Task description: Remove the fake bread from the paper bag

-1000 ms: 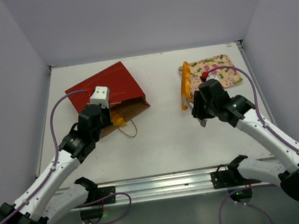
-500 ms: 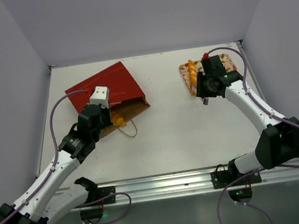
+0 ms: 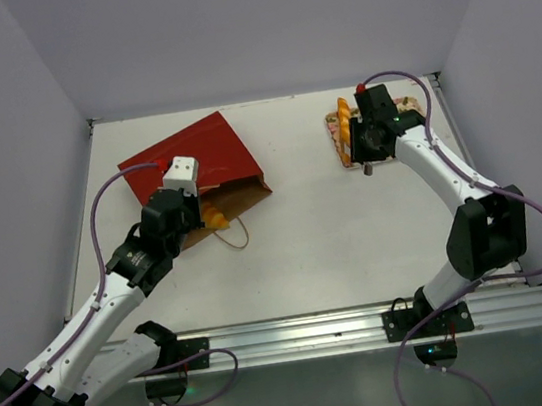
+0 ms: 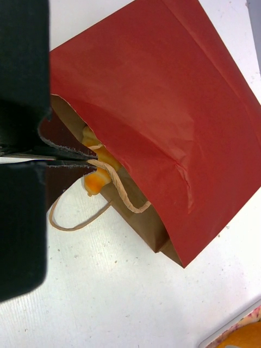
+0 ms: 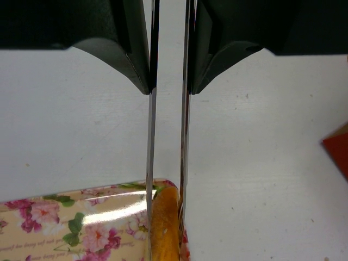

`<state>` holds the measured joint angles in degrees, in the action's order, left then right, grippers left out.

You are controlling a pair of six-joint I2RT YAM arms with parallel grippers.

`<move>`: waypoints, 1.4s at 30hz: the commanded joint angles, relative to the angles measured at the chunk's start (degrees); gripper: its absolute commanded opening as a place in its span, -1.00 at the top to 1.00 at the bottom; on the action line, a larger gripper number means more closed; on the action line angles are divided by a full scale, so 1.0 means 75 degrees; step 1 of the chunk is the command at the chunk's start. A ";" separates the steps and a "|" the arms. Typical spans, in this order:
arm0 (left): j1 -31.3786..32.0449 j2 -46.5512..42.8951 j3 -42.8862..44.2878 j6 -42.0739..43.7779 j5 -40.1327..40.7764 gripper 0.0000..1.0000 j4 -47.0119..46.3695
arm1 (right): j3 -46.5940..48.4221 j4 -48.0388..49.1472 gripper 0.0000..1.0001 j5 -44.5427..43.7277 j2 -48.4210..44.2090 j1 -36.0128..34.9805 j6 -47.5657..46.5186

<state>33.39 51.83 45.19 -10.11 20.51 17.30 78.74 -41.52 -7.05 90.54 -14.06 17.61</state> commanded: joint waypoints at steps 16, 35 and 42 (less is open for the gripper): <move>-0.0057 -0.0044 0.0104 -0.0058 -0.0075 1.00 -0.0197 | 0.0295 0.0145 -0.01 -0.0115 -0.0084 0.0035 -0.0344; -0.0057 -0.0091 0.0092 -0.0059 -0.0087 1.00 -0.0186 | 0.0083 -0.0112 -0.02 -0.0197 -0.1044 0.0035 -0.0203; -0.0057 -0.0114 0.0104 -0.0059 -0.0063 1.00 -0.0185 | -0.0395 -0.0054 -0.02 0.0599 -0.1583 0.0024 -0.0074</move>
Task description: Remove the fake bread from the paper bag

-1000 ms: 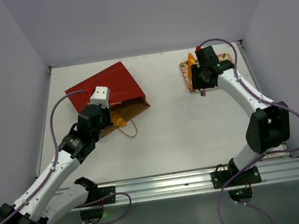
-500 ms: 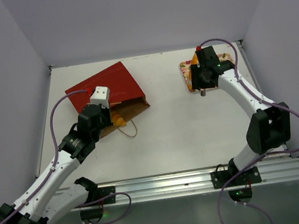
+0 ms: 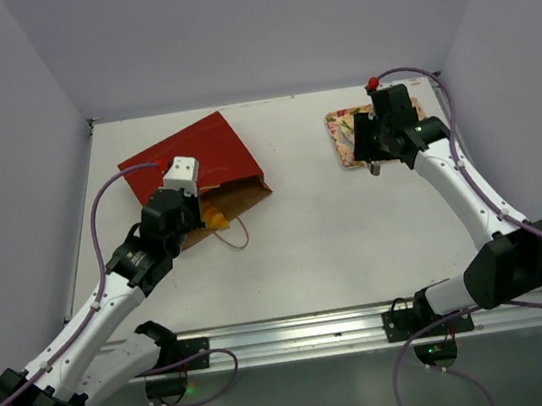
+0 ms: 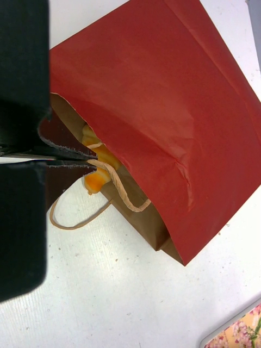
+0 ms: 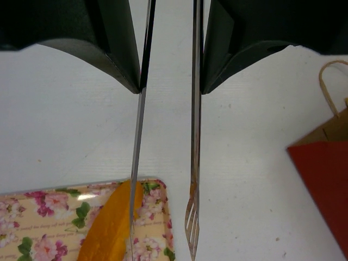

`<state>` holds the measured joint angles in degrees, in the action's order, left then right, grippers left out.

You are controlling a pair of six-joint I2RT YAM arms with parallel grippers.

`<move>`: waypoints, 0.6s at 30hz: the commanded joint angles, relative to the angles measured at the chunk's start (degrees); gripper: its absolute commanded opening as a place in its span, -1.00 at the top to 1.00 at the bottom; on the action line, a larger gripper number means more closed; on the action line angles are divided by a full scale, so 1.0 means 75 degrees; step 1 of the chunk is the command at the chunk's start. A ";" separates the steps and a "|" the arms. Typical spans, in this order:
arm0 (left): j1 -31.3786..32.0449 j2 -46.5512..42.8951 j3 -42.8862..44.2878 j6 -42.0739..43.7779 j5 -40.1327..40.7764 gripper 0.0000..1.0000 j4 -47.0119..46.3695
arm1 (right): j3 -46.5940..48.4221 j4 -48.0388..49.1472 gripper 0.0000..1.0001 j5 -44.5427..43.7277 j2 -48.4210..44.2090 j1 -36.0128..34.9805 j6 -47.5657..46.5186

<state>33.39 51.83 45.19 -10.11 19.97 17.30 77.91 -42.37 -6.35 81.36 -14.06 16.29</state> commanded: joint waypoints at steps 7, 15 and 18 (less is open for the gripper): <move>-0.0057 -0.0091 0.0104 -0.0059 -0.0025 1.00 -0.0197 | -0.1246 0.0399 -0.01 0.1174 -0.1261 -0.0093 0.0265; -0.0069 -0.0102 0.0104 -0.0058 -0.0002 1.00 -0.0197 | -0.2067 0.0446 -0.01 0.1690 -0.2222 -0.0491 0.0464; -0.0069 -0.0103 0.0092 -0.0058 -0.0014 1.00 -0.0197 | -0.2336 0.0400 -0.01 0.1632 -0.2597 -0.0842 0.0604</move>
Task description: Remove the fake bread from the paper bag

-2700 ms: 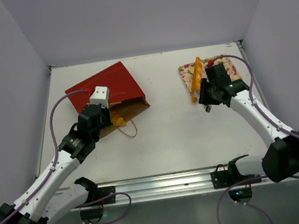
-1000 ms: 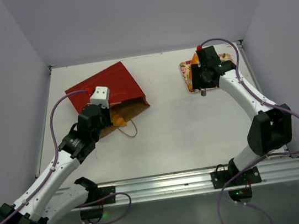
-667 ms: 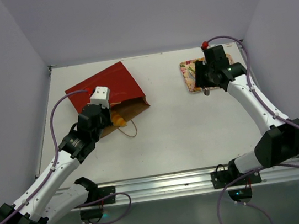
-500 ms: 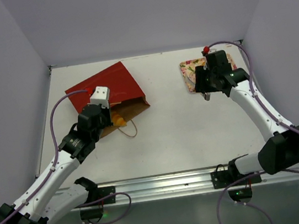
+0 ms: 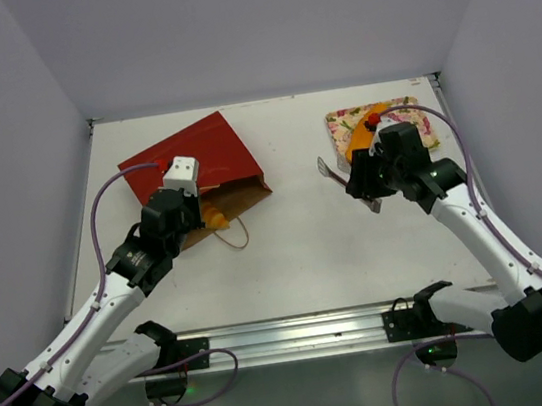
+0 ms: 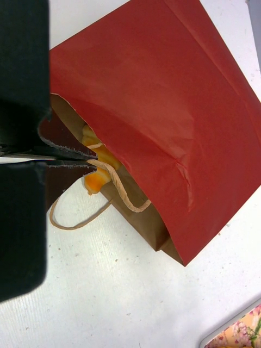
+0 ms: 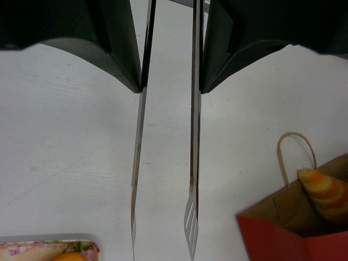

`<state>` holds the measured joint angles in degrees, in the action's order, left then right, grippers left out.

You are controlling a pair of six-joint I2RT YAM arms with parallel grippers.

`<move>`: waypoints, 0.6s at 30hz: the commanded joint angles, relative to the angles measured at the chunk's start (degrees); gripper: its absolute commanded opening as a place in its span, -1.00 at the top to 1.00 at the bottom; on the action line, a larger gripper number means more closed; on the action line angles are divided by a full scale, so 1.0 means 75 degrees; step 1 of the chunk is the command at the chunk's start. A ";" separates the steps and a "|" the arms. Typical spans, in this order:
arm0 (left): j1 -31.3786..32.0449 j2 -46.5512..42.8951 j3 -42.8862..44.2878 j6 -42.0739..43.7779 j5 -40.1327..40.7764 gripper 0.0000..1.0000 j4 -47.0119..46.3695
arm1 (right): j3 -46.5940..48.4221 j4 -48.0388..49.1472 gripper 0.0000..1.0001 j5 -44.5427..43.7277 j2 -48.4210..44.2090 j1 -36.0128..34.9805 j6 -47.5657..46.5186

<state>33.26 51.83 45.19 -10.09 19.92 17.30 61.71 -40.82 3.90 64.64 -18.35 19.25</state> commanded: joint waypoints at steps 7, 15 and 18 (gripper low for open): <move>-0.0063 -0.0126 0.0115 -0.0050 -0.0020 1.00 -0.0209 | -0.0786 0.0017 -0.01 0.0148 -0.0989 -0.1186 0.0574; -0.0075 -0.0068 0.0185 -0.0050 -0.0067 1.00 -0.0116 | -0.1454 0.0368 -0.01 0.0639 -0.1880 -0.1748 0.0785; -0.0098 -0.0032 0.0221 -0.0085 -0.0101 1.00 -0.0057 | -0.1724 0.0742 -0.01 0.1037 -0.2067 -0.1912 0.0797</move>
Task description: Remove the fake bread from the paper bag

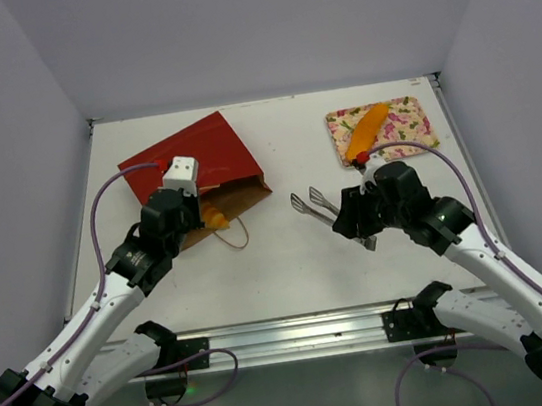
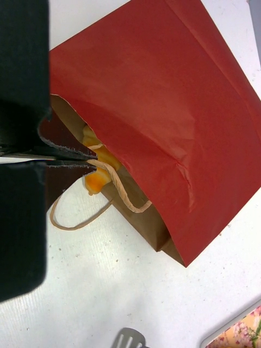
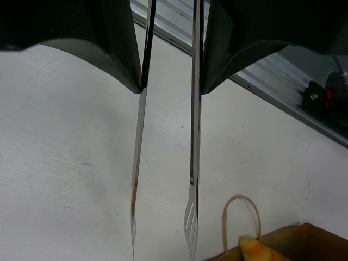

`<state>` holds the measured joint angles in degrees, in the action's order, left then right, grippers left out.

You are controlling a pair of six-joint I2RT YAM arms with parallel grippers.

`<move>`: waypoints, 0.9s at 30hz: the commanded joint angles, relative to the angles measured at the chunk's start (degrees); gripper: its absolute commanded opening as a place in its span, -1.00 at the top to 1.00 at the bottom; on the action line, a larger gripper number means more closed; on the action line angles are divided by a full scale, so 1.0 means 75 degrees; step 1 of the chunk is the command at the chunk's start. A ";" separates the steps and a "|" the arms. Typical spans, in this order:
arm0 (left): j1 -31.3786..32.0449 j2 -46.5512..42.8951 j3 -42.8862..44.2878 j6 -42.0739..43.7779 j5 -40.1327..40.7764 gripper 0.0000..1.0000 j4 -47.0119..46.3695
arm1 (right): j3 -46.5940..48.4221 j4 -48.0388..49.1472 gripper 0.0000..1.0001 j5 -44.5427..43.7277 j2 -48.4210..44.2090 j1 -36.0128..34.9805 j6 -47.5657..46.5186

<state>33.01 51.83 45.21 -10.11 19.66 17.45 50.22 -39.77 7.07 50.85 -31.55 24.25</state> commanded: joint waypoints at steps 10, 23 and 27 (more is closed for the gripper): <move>-0.0113 -0.0079 0.0242 -0.0117 -0.0125 1.00 0.0005 | -0.0391 0.1868 -0.02 0.0640 0.0425 -0.1579 0.0259; -0.0125 -0.0196 0.0194 -0.0117 -0.0266 1.00 -0.0054 | 0.0124 0.3497 -0.01 -0.0216 0.2054 -0.2672 -0.0280; -0.0125 -0.0196 0.0195 -0.0105 -0.0301 1.00 -0.0054 | 0.0300 0.3755 -0.01 -0.0251 0.2477 -0.2672 -0.0444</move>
<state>32.51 51.20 45.21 -10.15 18.17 17.74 48.93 -17.45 6.70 67.94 -51.37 23.11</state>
